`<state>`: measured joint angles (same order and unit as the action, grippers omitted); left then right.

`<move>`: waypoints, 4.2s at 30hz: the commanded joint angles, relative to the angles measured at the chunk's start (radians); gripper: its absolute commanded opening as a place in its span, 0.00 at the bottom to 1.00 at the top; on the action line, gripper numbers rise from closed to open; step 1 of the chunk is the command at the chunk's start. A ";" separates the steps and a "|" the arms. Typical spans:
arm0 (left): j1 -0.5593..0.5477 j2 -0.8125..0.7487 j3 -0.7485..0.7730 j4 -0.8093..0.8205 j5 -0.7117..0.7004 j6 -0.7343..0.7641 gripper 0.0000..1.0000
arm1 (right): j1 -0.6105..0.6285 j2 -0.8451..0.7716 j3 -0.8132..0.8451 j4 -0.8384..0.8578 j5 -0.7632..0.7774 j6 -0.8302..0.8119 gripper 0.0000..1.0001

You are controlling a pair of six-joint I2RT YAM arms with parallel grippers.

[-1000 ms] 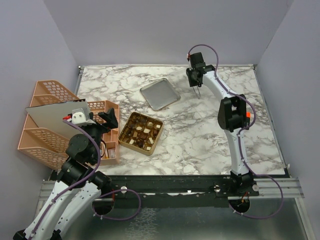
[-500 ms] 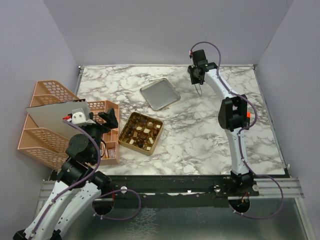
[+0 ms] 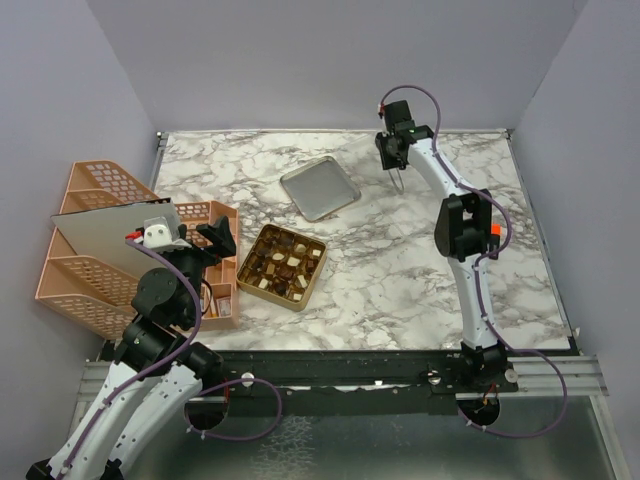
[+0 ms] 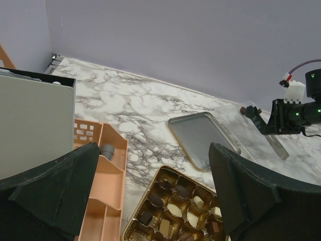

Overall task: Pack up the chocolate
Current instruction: Pick up the fake chocolate from the plate, then place the fake chocolate in the packing box.

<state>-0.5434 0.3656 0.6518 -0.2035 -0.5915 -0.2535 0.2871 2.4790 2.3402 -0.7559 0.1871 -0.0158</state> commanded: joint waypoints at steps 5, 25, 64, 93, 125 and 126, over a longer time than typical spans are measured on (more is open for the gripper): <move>0.003 -0.002 -0.010 0.016 0.002 0.002 0.99 | -0.005 0.044 0.044 -0.017 -0.043 0.013 0.35; 0.003 0.001 -0.011 0.021 0.002 0.003 0.99 | -0.003 0.120 0.116 0.001 -0.013 0.013 0.35; 0.003 -0.007 -0.011 0.018 0.004 0.003 0.99 | -0.004 -0.061 -0.144 0.133 -0.025 -0.001 0.24; 0.003 -0.018 -0.011 0.020 0.000 0.002 0.99 | 0.020 -0.550 -0.611 0.182 -0.252 0.145 0.22; 0.007 -0.013 -0.010 0.018 -0.010 0.002 0.99 | 0.618 -0.868 -0.871 0.094 -0.354 0.254 0.23; 0.007 -0.013 -0.010 0.019 -0.010 0.002 0.99 | 0.635 -0.862 -0.872 0.089 -0.352 0.256 0.23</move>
<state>-0.5430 0.3561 0.6498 -0.2031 -0.5919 -0.2535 0.8669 1.6444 1.4803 -0.6384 -0.1356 0.2131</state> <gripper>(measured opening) 0.990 0.239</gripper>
